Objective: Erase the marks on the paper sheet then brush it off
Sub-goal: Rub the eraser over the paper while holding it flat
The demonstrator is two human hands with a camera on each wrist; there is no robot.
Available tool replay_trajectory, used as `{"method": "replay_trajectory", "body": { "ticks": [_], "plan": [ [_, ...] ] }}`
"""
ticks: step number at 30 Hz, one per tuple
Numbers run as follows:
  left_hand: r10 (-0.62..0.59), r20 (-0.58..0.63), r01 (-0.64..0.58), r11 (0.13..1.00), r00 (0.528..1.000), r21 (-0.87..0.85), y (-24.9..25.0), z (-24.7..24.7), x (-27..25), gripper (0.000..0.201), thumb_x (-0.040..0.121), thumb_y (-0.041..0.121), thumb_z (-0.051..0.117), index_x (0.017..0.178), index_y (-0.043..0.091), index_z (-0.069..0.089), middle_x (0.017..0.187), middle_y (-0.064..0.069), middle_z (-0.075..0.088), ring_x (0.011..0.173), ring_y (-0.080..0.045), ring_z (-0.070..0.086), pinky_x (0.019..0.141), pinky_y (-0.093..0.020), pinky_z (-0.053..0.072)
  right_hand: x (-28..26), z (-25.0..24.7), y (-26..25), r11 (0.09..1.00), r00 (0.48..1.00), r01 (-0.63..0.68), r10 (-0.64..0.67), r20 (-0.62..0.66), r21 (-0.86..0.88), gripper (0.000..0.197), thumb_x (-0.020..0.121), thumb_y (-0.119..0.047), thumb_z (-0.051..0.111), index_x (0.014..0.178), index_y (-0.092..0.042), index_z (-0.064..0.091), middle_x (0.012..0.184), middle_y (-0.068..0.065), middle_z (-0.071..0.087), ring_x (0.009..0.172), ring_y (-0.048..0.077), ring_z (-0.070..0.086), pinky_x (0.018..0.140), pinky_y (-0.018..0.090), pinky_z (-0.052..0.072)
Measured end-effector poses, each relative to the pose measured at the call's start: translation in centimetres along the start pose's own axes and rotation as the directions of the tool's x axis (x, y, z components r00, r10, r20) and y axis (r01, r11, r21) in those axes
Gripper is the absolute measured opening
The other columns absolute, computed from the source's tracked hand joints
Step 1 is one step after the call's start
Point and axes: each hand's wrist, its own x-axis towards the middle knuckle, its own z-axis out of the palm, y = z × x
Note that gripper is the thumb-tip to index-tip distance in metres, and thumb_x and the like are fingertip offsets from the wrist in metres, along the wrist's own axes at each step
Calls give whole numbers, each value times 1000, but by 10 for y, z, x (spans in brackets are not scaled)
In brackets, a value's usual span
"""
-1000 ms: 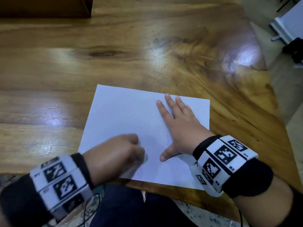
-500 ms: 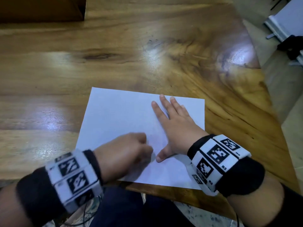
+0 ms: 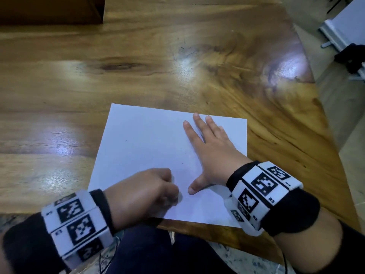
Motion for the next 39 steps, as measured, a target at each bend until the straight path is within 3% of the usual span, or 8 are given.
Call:
{"method": "replay_trajectory", "body": {
  "ticks": [7, 15, 22, 25, 27, 30, 35, 39],
  "plan": [
    [-70, -182, 48, 991, 981, -122, -8, -36, 40, 10, 69, 20, 58, 65, 14, 65, 69, -8, 53, 59, -26, 53, 59, -26, 38, 0, 1, -1, 1000, 1000, 0, 0, -2, -11, 146, 55, -61, 80, 144, -23, -30, 147, 3, -42, 137, 26, -36, 111, 38, -17],
    [16, 9, -15, 988, 1000, -155, 2, -6, 5, 6, 77, 19, 63, 75, 24, 65, 72, 10, 46, 64, -15, 54, 58, -15, 36, 0, 0, -1, 1000, 1000, -5, 5, 5, -4, 146, 56, -60, 80, 143, -22, -30, 147, 3, -42, 137, 25, -36, 111, 38, -18],
    [-43, -177, 33, 998, 983, -56, 2, -36, 52, 11, 73, 15, 51, 73, 11, 61, 72, -7, 46, 62, -27, 49, 59, -29, 36, -1, 0, 0, 1000, 1000, 13, -13, -17, 5, 145, 55, -61, 80, 144, -24, -29, 148, 3, -41, 137, 26, -35, 111, 38, -17],
    [-15, -106, 15, 1000, 994, -3, 4, -15, 32, 23, 70, 30, 40, 66, 20, 61, 69, -4, 50, 63, -25, 51, 57, -29, 36, -1, 0, 0, 1000, 1000, 12, -12, -16, 14, 145, 56, -60, 80, 144, -23, -29, 148, 3, -41, 137, 25, -36, 111, 37, -18],
    [63, -80, -55, 993, 995, 106, 2, 4, 12, 10, 69, 30, 53, 62, 24, 57, 63, 4, 47, 62, -17, 49, 56, -28, 37, 0, 0, 0, 1000, 1000, 8, -8, -13, 15, 145, 56, -59, 81, 144, -23, -29, 147, 2, -42, 136, 24, -37, 112, 38, -18],
    [97, 30, -96, 995, 995, -21, 6, 1, 5, 4, 76, 22, 57, 74, 23, 60, 75, 10, 43, 68, -15, 52, 60, -21, 38, 0, 1, 0, 1000, 1000, 3, -3, -13, 11, 145, 56, -59, 80, 143, -23, -30, 147, 2, -43, 136, 24, -37, 113, 39, -17],
    [-46, -231, 46, 999, 972, -6, -6, -33, 49, 10, 77, 15, 52, 72, 10, 59, 75, -13, 53, 64, -32, 54, 59, -35, 44, 0, 1, 0, 1000, 1000, 9, -9, -18, 4, 145, 56, -59, 81, 144, -23, -29, 148, 3, -42, 137, 26, -36, 112, 39, -16],
    [-1, -156, 5, 1000, 988, 21, -3, -22, 34, 11, 73, 20, 50, 70, 14, 59, 72, -6, 47, 63, -27, 51, 55, -31, 40, 0, 1, 0, 1000, 1000, 11, -10, -20, 7, 145, 56, -60, 80, 144, -23, -29, 148, 3, -42, 137, 25, -36, 113, 39, -16]
  ]
}}
